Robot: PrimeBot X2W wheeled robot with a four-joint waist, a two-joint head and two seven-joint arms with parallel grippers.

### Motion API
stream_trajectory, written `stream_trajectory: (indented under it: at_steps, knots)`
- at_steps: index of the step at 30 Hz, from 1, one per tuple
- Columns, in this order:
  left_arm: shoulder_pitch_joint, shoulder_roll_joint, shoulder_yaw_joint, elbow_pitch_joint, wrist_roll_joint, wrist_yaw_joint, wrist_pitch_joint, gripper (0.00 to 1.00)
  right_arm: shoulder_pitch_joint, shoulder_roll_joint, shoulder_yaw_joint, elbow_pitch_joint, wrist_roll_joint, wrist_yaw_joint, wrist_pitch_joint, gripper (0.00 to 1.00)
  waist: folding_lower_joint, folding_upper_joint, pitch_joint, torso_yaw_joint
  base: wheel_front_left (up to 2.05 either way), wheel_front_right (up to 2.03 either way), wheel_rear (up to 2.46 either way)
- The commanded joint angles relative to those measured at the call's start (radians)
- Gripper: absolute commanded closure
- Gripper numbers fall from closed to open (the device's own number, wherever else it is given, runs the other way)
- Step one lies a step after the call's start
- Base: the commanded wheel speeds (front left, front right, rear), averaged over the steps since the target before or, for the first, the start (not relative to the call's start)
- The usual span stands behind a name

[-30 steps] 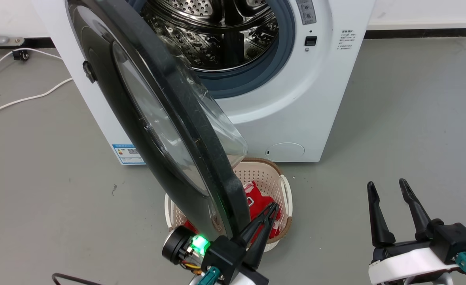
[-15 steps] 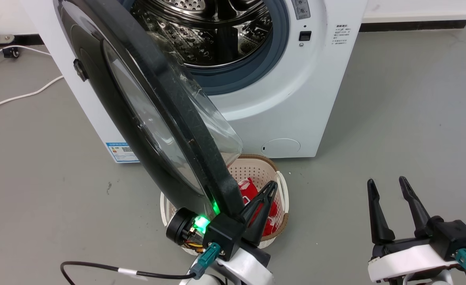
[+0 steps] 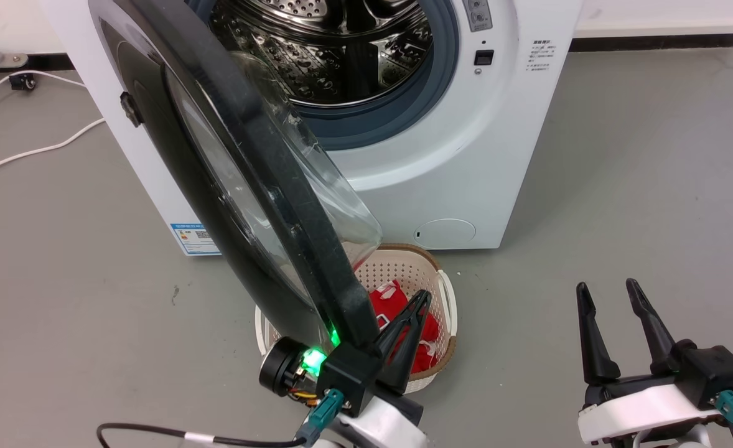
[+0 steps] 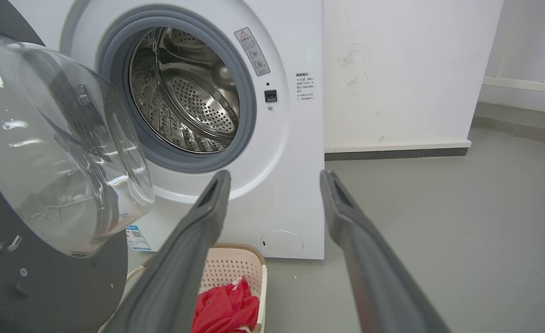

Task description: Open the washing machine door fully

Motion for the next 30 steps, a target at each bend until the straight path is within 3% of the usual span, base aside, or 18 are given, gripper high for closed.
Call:
stream_trajectory:
  at_steps: [1, 17, 30]
  knots:
    - [0.017, 0.032, 0.027, -0.002, -0.003, 0.02, 0.0, 1.0, -0.003, 0.003, 0.001, 0.001, 0.005, -0.001, -0.002, 0.0, 0.0, 0.0, -0.001, 0.004, 0.0, 0.0, 0.0]
    - [0.165, 0.09, 0.033, -0.157, -0.014, 0.079, 0.018, 1.0, 0.013, 0.003, 0.0, 0.011, -0.008, -0.001, 0.003, 0.0, 0.0, 0.0, -0.012, 0.083, 0.0, 0.0, 0.0]
    - [0.25, 0.129, 0.055, -0.265, -0.004, 0.138, 0.023, 1.0, 0.027, 0.003, -0.02, -0.008, -0.02, -0.001, 0.022, 0.0, 0.0, 0.0, -0.007, 0.226, 0.0, 0.0, 0.0]
